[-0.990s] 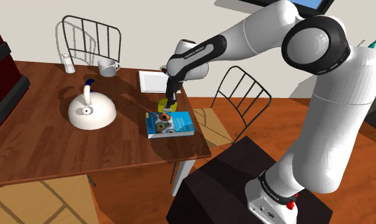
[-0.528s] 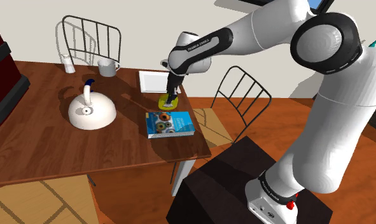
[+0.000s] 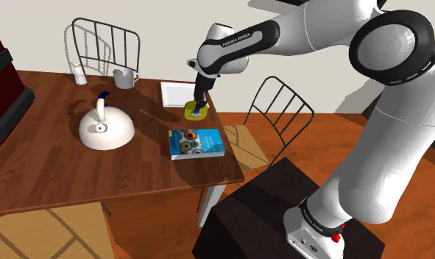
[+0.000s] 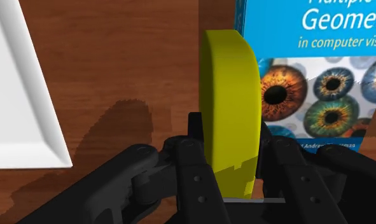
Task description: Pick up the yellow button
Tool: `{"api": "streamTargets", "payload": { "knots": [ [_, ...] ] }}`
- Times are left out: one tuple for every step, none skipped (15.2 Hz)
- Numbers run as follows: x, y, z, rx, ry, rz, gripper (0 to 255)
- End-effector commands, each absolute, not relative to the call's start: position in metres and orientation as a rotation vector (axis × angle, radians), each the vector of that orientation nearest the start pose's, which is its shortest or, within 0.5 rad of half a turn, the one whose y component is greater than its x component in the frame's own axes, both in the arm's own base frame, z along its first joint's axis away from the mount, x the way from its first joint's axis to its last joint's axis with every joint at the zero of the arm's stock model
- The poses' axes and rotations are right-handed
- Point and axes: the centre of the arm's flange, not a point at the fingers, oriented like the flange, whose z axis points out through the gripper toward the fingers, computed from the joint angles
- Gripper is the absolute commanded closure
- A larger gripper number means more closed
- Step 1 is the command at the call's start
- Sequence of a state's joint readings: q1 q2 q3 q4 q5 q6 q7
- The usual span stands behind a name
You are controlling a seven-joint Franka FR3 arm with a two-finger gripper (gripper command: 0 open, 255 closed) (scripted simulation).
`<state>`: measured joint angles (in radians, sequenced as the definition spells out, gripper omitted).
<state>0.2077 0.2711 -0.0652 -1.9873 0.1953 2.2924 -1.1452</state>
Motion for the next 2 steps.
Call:
{"api": "streamTargets", "payload": {
  "knots": [
    [0.5972, 0.0918, 0.3382, -2.540, -1.671, -0.143, 255],
    [0.5973, 0.0918, 0.3382, -2.540, -1.671, -0.143, 255]
  ]
}}
